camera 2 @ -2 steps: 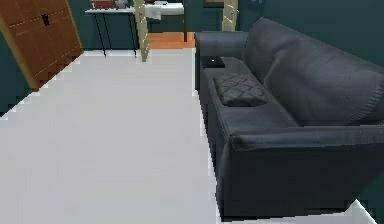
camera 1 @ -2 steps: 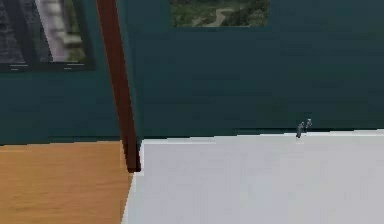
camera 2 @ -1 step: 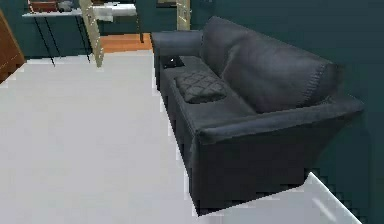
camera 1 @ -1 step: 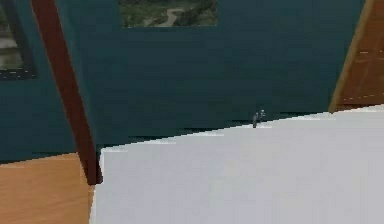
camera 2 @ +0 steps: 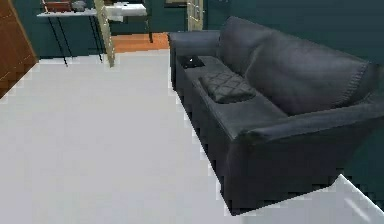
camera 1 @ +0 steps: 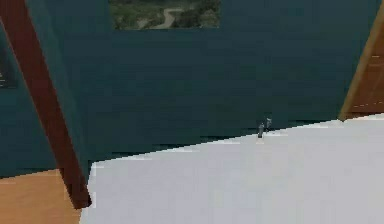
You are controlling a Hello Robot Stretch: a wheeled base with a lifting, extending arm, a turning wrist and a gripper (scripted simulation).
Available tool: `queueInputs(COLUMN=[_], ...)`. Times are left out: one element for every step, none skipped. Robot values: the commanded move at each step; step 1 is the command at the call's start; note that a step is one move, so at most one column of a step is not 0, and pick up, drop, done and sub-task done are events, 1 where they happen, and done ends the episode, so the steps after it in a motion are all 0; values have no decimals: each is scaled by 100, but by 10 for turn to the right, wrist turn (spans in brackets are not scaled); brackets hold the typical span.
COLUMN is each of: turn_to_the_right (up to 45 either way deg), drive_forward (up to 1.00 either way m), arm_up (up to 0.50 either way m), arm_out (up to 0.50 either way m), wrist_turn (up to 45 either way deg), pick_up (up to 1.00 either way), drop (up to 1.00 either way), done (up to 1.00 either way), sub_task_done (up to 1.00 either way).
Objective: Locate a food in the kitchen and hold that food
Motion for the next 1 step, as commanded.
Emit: queueInputs(turn_to_the_right=[-450], drive_forward=[0], arm_up=[0], arm_out=[0], wrist_turn=[0], pick_up=[0], drop=[0], done=[0], sub_task_done=[0])
